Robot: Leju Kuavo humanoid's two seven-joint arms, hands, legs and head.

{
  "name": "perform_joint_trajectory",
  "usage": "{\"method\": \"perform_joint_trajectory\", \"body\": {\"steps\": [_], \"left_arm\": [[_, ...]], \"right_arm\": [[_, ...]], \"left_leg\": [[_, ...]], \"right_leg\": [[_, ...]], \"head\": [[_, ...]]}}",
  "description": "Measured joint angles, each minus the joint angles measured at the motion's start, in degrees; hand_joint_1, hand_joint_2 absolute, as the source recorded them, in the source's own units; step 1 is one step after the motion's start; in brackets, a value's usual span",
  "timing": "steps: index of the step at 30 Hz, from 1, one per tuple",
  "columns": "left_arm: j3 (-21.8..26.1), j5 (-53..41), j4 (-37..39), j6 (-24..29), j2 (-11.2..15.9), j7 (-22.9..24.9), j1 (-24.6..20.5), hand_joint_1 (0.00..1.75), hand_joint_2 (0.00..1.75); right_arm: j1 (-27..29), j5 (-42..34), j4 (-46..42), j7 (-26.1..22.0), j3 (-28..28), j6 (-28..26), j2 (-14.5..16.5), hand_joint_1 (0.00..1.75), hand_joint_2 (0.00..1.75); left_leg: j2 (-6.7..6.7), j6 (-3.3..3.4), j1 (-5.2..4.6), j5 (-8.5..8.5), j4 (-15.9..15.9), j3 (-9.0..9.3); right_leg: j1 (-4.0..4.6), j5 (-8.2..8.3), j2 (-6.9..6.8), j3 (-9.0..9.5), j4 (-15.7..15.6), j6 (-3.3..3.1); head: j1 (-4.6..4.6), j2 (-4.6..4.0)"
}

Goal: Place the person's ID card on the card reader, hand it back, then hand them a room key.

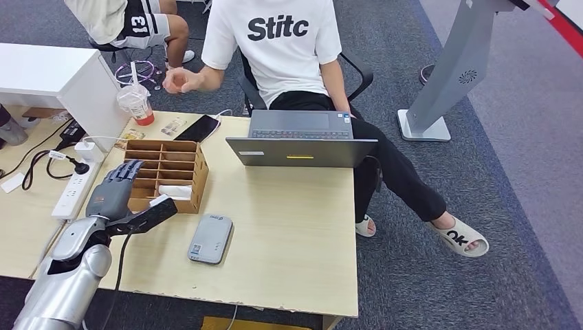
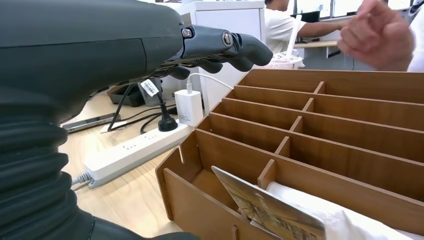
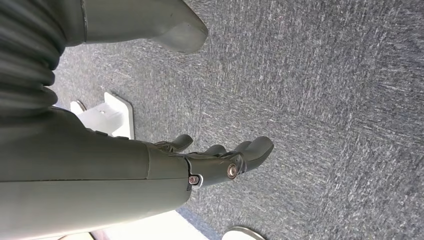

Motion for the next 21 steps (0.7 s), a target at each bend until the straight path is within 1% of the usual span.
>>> {"method": "perform_joint_trajectory", "body": {"steps": [11, 14, 18, 21], "left_arm": [[-0.37, -0.05, 0.11, 0.17, -0.05, 0.0, 0.0, 0.26, 1.75], [-0.39, -0.05, 0.21, 0.17, -0.13, 0.0, 0.0, 0.32, 1.75], [-0.56, -0.05, 0.49, 0.17, -0.24, 0.0, 0.0, 0.46, 1.75], [-0.69, -0.07, 0.64, 0.17, -0.29, 0.0, -0.02, 0.5, 1.75]], "right_arm": [[0.0, 0.2, 0.0, -0.3, -0.01, 0.07, 0.0, 0.0, 1.75], [-0.01, 0.27, 0.0, -0.47, 0.0, 0.11, 0.0, 0.0, 1.75], [-0.02, 0.34, 0.0, -0.5, -0.01, 0.11, 0.0, 0.0, 1.75], [-0.03, 0.34, 0.0, -0.5, 0.0, 0.11, 0.0, 0.0, 1.75]], "left_leg": [[0.0, 0.0, 0.0, 0.0, 0.0, 0.0], [0.0, 0.0, 0.0, 0.0, 0.0, 0.0], [0.0, 0.0, 0.0, 0.0, 0.0, 0.0], [0.0, 0.0, 0.0, 0.0, 0.0, 0.0]], "right_leg": [[0.0, 0.0, 0.0, 0.0, 0.0, 0.0], [0.0, 0.0, 0.0, 0.0, 0.0, 0.0], [0.0, 0.0, 0.0, 0.0, 0.0, 0.0], [0.0, 0.0, 0.0, 0.0, 0.0, 0.0]], "head": [[0.0, 0.0], [-0.01, 0.0], [-0.01, 0.0], [-0.01, 0.0]]}}
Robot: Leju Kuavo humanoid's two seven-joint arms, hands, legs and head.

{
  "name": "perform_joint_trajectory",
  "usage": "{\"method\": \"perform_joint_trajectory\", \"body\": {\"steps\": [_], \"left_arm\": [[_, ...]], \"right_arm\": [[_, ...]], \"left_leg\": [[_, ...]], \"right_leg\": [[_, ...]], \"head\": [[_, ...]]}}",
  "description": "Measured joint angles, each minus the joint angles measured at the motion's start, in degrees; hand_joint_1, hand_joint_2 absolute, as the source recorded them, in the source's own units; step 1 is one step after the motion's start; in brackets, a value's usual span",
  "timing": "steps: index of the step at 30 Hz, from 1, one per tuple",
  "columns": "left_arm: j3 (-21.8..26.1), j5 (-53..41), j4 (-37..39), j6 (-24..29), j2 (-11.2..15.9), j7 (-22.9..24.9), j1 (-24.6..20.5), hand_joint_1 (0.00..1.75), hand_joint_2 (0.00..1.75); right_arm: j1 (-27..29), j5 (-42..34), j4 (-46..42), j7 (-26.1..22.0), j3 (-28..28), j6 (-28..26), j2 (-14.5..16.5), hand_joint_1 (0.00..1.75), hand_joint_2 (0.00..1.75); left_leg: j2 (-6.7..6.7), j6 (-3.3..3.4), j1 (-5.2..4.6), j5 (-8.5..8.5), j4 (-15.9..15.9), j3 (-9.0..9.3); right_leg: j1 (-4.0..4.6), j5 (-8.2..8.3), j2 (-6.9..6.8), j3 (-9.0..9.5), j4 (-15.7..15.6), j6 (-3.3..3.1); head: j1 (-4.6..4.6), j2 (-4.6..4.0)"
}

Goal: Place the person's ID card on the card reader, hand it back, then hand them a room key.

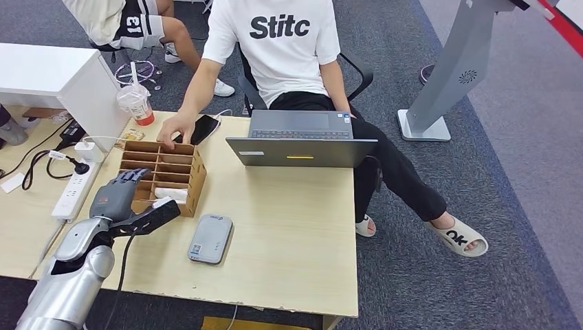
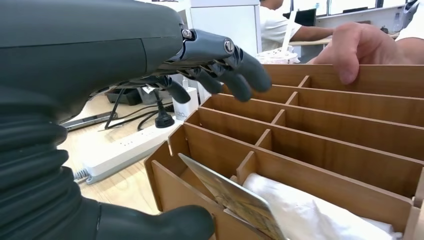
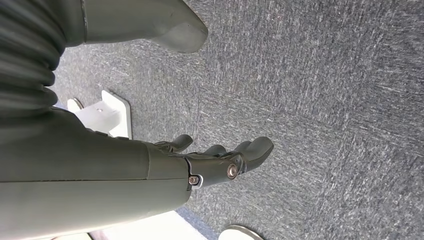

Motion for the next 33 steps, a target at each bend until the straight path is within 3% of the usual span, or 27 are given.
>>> {"method": "perform_joint_trajectory", "body": {"steps": [17, 20, 24, 33], "left_arm": [[-0.15, -0.14, 0.75, 0.04, -0.24, 0.0, -0.06, 0.71, 1.75], [-0.16, -0.15, 0.77, 0.04, -0.24, 0.0, -0.06, 0.93, 1.75], [-0.18, -0.31, 0.9, 0.03, -0.24, 0.0, -0.06, 1.49, 1.75], [-0.44, -0.49, 1.28, -0.02, -0.16, 0.0, -0.1, 1.65, 1.75]], "right_arm": [[0.0, 0.02, 0.0, 0.02, -0.01, 0.07, 0.0, 0.0, 1.75], [0.0, 0.02, 0.0, 0.02, -0.01, 0.08, 0.0, 0.0, 1.75], [0.0, 0.03, 0.0, 0.02, -0.01, 0.13, 0.02, 0.0, 1.75], [0.01, 0.03, 0.0, 0.03, -0.01, 0.26, 0.02, 0.0, 1.75]], "left_leg": [[0.0, 0.0, 0.0, 0.0, 0.0, 0.0], [0.0, 0.0, 0.0, 0.0, 0.0, -0.01], [0.0, 0.0, 0.0, 0.0, 0.0, -0.01], [0.0, 0.0, 0.0, 0.0, 0.0, -0.01]], "right_leg": [[0.0, 0.0, 0.0, 0.0, 0.0, 0.0], [0.0, 0.0, 0.0, 0.0, 0.0, 0.0], [0.0, 0.0, 0.0, 0.0, 0.0, 0.0], [0.0, 0.0, 0.0, 0.0, 0.0, 0.0]], "head": [[-0.01, 0.0], [0.0, 0.0], [0.01, 0.0], [0.0, 0.0]]}}
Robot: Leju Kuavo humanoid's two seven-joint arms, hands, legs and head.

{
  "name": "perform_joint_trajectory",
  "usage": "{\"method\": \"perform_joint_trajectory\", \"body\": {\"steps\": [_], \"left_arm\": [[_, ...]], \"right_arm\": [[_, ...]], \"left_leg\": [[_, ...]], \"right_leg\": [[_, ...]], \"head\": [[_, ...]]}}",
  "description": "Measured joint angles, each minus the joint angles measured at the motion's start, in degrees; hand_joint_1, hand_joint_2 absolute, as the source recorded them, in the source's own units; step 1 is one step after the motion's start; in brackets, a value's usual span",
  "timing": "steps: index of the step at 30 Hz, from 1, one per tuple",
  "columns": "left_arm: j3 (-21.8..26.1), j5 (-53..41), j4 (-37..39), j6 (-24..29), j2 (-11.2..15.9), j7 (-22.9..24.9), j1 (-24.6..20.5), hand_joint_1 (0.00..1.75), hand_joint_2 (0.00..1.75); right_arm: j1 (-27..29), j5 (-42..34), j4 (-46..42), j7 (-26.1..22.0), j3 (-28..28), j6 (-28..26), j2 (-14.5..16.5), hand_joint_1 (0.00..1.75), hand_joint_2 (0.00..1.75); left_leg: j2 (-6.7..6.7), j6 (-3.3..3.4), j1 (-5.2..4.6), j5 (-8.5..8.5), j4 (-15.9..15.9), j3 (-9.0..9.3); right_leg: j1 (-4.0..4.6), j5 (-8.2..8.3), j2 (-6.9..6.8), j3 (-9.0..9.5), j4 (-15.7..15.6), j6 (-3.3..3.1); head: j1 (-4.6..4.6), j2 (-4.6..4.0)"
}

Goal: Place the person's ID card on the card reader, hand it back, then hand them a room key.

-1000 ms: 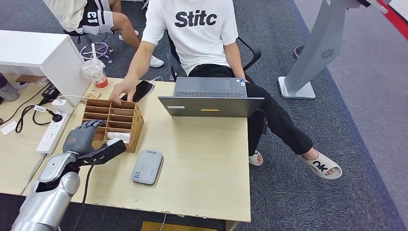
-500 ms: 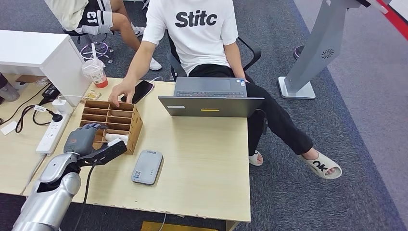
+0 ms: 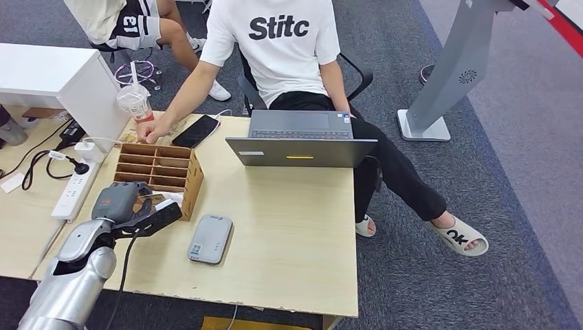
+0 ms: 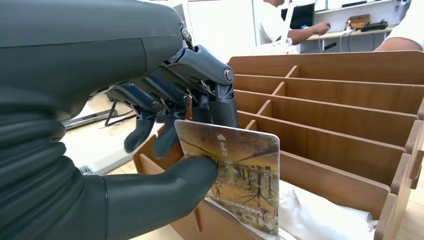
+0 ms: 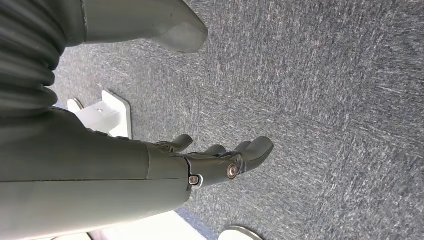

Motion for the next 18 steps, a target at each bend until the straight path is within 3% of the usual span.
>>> {"method": "perform_joint_trajectory", "body": {"steps": [4, 18], "left_arm": [[-0.02, -0.05, 0.02, -0.01, 0.02, 0.0, -0.05, 1.74, 1.75], [-0.08, -0.24, 0.83, 1.09, 0.15, 0.0, -0.56, 1.75, 1.75]], "right_arm": [[0.0, 0.0, 0.0, 0.01, 0.01, 0.2, 0.0, 0.0, 1.75], [0.0, 0.08, 0.0, -0.01, -0.01, 0.28, 0.0, 0.0, 1.75]], "left_leg": [[0.0, 0.0, 0.0, 0.0, 0.0, 0.0], [0.0, 0.0, 0.0, 0.0, 0.0, 0.0]], "right_leg": [[0.0, 0.0, 0.0, 0.0, 0.0, 0.0], [0.0, 0.0, 0.0, 0.0, 0.0, 0.0]], "head": [[0.01, 0.0], [0.01, 0.0]]}}
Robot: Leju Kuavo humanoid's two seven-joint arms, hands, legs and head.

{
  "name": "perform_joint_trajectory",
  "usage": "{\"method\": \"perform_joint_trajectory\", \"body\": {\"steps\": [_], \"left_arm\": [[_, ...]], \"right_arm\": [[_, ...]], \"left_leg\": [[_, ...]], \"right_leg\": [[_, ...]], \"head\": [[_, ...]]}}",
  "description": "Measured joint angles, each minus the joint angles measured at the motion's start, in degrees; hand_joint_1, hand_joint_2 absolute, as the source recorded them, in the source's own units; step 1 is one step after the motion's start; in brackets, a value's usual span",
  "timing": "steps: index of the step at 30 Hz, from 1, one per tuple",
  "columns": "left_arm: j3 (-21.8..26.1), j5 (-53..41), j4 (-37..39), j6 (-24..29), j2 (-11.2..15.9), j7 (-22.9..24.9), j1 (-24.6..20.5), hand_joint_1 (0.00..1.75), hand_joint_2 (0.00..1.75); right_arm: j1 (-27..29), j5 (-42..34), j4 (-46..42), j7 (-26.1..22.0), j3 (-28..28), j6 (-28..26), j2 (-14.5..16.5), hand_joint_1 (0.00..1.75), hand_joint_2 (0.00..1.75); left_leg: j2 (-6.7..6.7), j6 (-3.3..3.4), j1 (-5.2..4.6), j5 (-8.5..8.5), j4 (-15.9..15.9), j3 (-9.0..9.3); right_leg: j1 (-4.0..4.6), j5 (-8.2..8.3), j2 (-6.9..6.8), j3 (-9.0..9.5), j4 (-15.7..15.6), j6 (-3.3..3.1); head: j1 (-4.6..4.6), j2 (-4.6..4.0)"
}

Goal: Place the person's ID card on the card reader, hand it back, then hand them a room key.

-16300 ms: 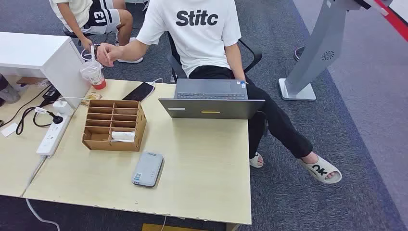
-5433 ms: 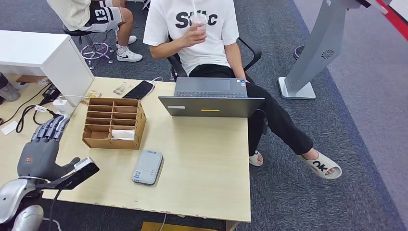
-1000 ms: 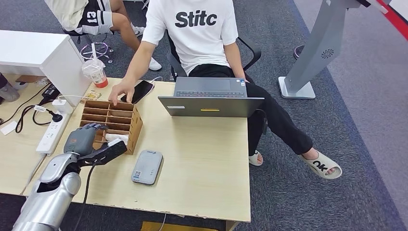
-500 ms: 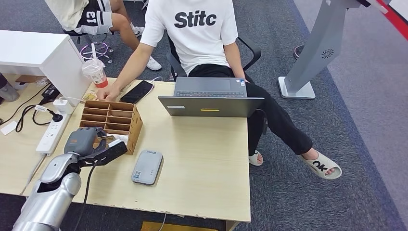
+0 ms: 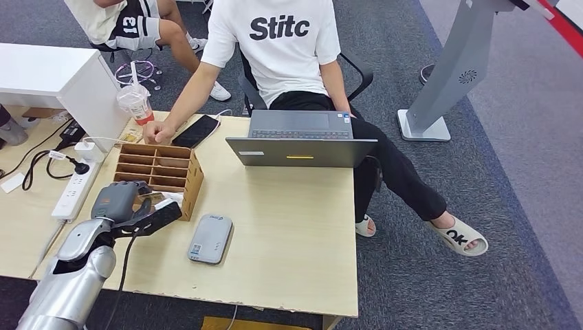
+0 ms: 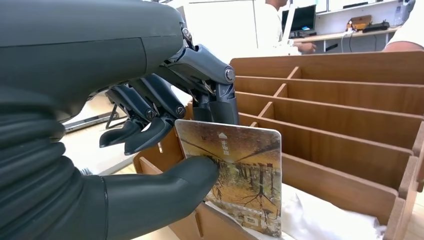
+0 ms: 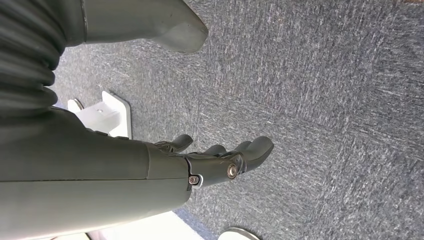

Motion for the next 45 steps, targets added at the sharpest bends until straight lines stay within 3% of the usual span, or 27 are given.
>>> {"method": "perform_joint_trajectory", "body": {"steps": [13, 22, 32, 36, 41, 45], "left_arm": [[1.98, 4.56, -10.35, 1.16, 3.14, 0.02, -3.2, 1.75, 1.75], [4.05, 5.37, -14.45, 1.73, 4.95, 0.26, -3.8, 1.75, 1.75], [6.05, 3.7, -15.14, 2.42, 5.71, 1.67, -8.97, 1.74, 1.75], [6.04, 2.94, -16.52, 5.16, 4.31, 0.98, -8.91, 0.0, 1.75], [6.03, 3.14, -20.13, 10.93, 1.68, 0.38, -7.51, 0.0, 1.75], [6.03, 3.54, -22.68, 12.24, 0.07, 0.01, -6.31, 0.0, 1.75]], "right_arm": [[0.03, -0.09, 0.0, 0.0, 0.0, -0.42, -0.01, 0.0, 1.75], [0.07, 0.22, 0.0, 0.11, -0.01, -0.4, -0.01, 0.0, 1.75], [0.05, 0.67, 0.0, 0.66, -0.02, -0.44, 0.01, 0.0, 1.75], [0.02, 0.93, 0.0, 1.08, -0.02, -0.43, 0.04, 0.0, 1.75], [-0.02, 1.14, 0.0, 1.38, -0.02, -0.37, 0.21, 0.0, 1.75], [-0.02, 1.24, 0.0, 1.64, -0.02, -0.37, 0.32, 0.0, 1.75]], "left_leg": [[-0.01, -0.02, 0.01, 0.01, 0.0, -0.02], [-0.01, -0.02, 0.01, 0.01, 0.0, -0.03], [-0.02, -0.02, 0.0, 0.04, 0.0, -0.04], [-0.05, -0.02, -0.01, 0.04, 0.01, -0.05], [-0.05, -0.02, -0.01, 0.03, 0.01, -0.07], [-0.05, -0.02, -0.01, 0.03, 0.0, -0.06]], "right_leg": [[0.0, 0.0, -0.01, 0.0, 0.02, 0.0], [0.01, 0.0, -0.01, -0.02, 0.02, 0.0], [0.0, 0.01, -0.04, -0.01, 0.02, 0.01], [-0.01, 0.01, -0.05, -0.02, 0.01, 0.01], [-0.01, 0.01, -0.04, -0.02, 0.01, 0.01], [-0.01, 0.01, -0.04, -0.03, 0.01, 0.01]], "head": [[0.0, 0.0], [-0.01, 0.0], [-0.01, 0.0], [0.0, 0.0], [0.0, 0.0], [-0.01, 0.0]]}}
